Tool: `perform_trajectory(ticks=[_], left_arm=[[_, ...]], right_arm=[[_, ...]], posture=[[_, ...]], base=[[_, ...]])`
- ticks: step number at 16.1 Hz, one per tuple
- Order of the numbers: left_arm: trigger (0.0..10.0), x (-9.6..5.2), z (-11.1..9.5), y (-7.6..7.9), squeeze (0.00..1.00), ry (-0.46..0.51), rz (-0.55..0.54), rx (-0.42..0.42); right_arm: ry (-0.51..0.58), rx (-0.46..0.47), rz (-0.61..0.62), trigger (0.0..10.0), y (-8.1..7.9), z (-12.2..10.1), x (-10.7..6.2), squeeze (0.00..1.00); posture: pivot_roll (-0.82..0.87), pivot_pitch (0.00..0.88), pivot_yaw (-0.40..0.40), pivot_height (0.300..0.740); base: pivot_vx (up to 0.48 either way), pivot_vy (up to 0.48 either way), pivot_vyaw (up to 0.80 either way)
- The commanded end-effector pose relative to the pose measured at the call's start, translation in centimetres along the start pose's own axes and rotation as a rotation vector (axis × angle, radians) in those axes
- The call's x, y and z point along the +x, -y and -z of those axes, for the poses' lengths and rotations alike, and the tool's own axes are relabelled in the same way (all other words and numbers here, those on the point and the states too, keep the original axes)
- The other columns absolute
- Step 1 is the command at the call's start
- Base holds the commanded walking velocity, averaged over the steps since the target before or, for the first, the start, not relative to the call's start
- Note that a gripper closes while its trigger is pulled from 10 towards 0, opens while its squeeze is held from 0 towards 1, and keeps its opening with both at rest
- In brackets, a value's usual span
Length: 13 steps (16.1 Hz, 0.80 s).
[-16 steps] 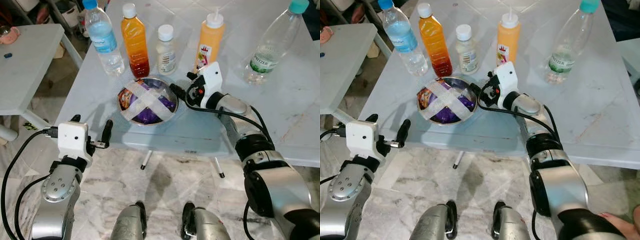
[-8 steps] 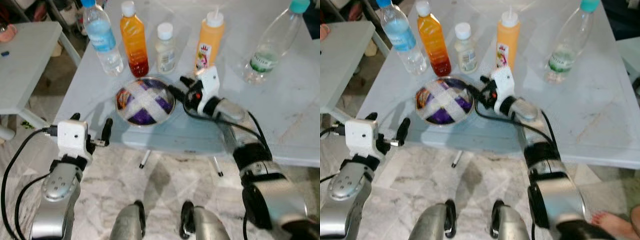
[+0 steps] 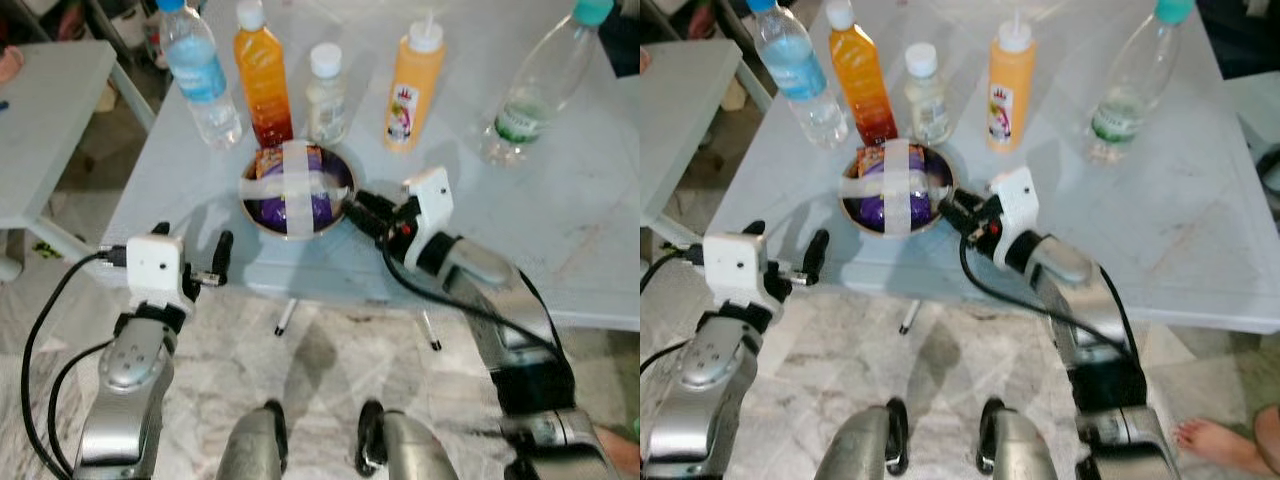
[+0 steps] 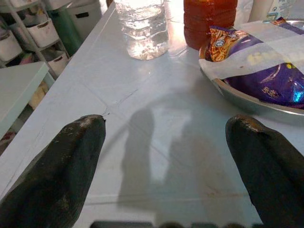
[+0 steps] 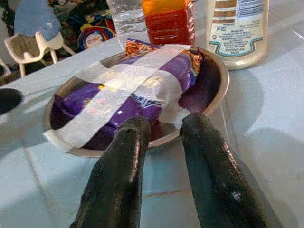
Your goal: Restocking fridge
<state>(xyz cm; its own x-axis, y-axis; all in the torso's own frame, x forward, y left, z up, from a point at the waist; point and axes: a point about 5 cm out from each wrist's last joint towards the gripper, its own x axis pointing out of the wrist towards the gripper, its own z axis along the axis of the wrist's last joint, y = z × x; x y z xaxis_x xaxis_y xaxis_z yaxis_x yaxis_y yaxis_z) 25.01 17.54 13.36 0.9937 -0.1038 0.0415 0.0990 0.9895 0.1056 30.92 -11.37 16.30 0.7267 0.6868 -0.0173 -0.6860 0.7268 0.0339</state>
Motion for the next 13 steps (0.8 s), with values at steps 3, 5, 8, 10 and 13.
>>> perform_trajectory(ticks=[3,5,8,10,13], left_arm=[[10.0,0.3,0.2,0.0,0.0,0.002,-0.011,0.005],[10.0,0.6,0.0,-0.2,0.0,0.012,-0.011,0.01],[10.0,0.8,-0.3,-0.4,0.0,0.023,-0.012,0.017],[10.0,0.8,-0.1,-0.2,0.0,0.023,-0.009,0.016],[10.0,1.0,-0.1,0.0,0.0,0.027,-0.007,0.012]], right_arm=[[0.049,0.011,0.137,10.0,0.6,-1.2,0.3,1.0],[0.066,-0.01,0.22,10.0,2.0,-2.4,1.0,1.0],[0.07,0.004,0.251,10.0,2.5,-3.3,2.8,1.0],[0.067,0.029,0.243,10.0,2.1,-3.2,4.0,1.0],[0.062,0.09,0.166,10.0,0.2,-2.6,6.3,1.0]], posture=[[0.11,0.209,0.06,0.74],[0.11,0.216,0.062,0.74],[0.11,0.221,0.062,0.74],[0.12,0.214,0.061,0.74],[0.12,0.206,0.057,0.74]], base=[[0.0,0.0,0.0],[0.0,0.0,0.0],[0.0,0.0,0.0],[0.0,0.0,0.0],[0.0,0.0,0.0]])
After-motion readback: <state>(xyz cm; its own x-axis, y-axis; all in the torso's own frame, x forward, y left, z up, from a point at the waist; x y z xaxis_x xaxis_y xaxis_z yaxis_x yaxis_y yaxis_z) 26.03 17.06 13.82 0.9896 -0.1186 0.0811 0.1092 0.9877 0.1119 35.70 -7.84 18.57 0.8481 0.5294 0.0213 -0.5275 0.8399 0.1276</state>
